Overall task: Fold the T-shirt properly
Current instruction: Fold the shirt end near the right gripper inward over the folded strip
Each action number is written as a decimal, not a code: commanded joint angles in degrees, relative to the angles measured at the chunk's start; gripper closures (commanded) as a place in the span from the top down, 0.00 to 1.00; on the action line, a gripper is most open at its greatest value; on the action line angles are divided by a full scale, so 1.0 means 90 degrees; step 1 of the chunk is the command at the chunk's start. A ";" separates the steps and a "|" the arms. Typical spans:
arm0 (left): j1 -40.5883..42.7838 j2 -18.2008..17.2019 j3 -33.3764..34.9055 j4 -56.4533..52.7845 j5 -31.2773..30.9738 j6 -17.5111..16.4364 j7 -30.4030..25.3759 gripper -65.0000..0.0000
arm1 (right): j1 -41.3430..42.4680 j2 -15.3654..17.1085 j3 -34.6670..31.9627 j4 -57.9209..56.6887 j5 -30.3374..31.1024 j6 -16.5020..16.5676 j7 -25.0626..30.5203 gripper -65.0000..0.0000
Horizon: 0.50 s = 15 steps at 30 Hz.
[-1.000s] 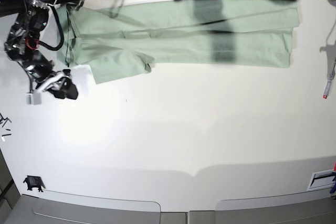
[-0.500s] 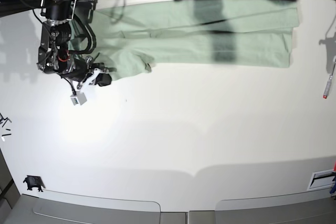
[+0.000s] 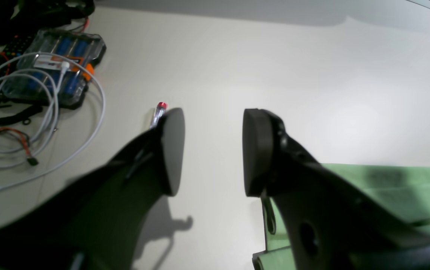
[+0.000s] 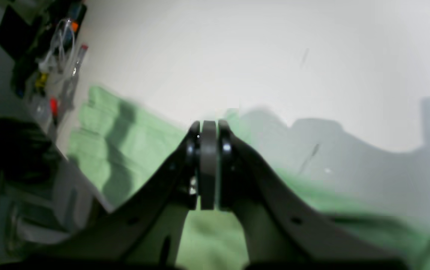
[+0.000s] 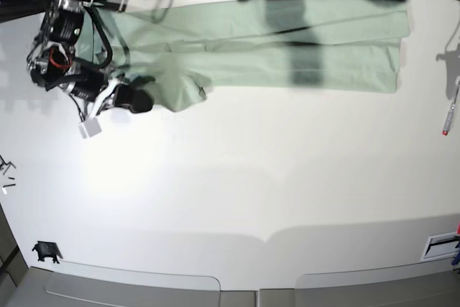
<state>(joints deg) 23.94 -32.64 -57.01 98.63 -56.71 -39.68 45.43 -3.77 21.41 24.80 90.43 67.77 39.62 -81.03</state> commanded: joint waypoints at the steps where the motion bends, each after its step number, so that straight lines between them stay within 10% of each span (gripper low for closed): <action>1: -0.0012 -0.0168 -0.0066 0.0075 -0.0136 -0.0035 -0.0146 0.35 | -0.0129 0.0027 0.0039 0.0325 0.0316 0.0043 0.0115 0.00; 15: -0.0012 -0.0168 -0.0066 0.0075 -0.0136 -0.0035 -0.0151 0.35 | -0.2067 -0.0423 0.0029 0.1734 0.0707 0.0043 0.0115 0.00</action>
<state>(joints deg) 23.94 -32.73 -57.01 98.61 -56.71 -39.68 45.43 -22.57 16.97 24.82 105.01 72.29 39.68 -80.99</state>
